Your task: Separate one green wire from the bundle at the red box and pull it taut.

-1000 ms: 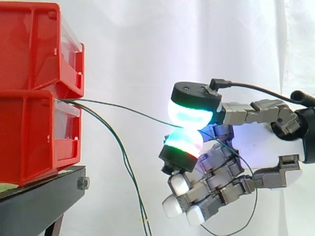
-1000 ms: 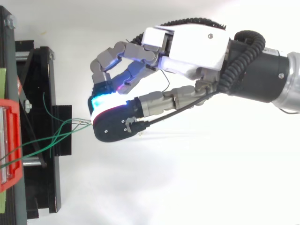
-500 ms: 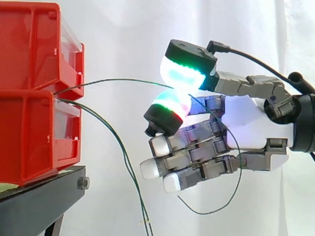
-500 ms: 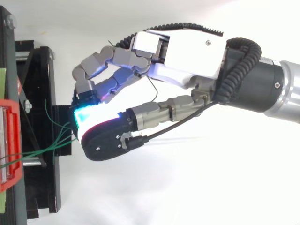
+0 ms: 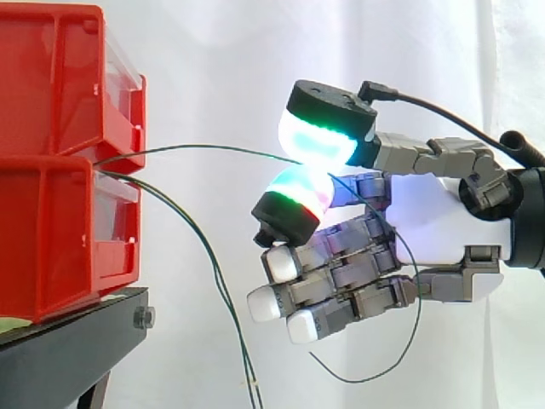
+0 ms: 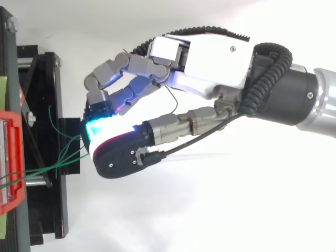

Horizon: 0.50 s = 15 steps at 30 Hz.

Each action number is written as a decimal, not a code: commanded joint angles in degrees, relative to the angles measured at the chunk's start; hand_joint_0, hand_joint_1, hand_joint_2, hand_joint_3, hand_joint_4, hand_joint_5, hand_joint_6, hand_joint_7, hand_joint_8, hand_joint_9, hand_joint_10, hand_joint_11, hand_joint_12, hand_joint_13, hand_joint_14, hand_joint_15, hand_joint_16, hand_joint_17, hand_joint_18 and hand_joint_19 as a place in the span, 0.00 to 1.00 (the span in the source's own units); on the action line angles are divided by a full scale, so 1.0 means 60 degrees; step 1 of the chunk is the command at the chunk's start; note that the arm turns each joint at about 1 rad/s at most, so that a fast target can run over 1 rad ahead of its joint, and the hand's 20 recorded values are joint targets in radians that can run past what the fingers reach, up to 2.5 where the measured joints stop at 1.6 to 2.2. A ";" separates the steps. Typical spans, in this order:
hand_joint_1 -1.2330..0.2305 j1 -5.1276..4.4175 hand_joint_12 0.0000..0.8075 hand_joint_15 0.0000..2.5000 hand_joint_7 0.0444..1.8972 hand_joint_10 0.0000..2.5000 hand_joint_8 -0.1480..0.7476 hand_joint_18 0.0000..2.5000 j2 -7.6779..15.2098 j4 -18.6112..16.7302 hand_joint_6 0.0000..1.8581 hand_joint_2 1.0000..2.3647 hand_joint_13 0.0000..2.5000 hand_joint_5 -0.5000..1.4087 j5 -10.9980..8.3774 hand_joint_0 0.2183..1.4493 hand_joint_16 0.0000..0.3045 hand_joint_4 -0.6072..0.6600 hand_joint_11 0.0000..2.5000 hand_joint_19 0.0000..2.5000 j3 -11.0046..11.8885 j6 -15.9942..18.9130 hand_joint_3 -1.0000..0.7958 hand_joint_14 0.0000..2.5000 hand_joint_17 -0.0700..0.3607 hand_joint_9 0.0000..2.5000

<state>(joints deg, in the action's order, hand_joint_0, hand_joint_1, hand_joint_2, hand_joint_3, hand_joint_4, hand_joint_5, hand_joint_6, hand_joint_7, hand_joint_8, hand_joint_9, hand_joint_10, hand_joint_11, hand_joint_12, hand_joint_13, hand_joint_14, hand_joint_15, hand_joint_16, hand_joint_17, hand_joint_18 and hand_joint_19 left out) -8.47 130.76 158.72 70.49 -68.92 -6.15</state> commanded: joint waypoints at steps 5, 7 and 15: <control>0.32 0.0005 0.45 0.14 0.65 0.01 0.51 0.27 -0.0010 0.0002 0.47 0.02 0.28 0.18 0.0000 0.32 0.18 0.47 0.33 0.14 -0.0012 -0.0001 0.56 0.01 0.45 0.42; 0.32 0.0005 0.45 0.14 0.65 0.01 0.51 0.27 -0.0010 0.0002 0.47 0.02 0.29 0.18 0.0000 0.32 0.18 0.47 0.33 0.14 0.0003 -0.0001 0.56 0.01 0.45 0.42; 0.32 -0.0009 0.45 0.14 0.65 0.01 0.51 0.27 -0.0010 0.0002 0.47 0.02 0.29 0.18 0.0000 0.32 0.18 0.48 0.33 0.14 -0.0012 0.0014 0.55 0.00 0.45 0.43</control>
<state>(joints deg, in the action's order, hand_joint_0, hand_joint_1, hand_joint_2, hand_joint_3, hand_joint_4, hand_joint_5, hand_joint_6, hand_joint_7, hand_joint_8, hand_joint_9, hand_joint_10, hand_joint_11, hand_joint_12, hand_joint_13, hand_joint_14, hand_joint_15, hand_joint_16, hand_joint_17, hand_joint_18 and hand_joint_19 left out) -8.48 130.72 158.73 70.49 -68.96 -6.15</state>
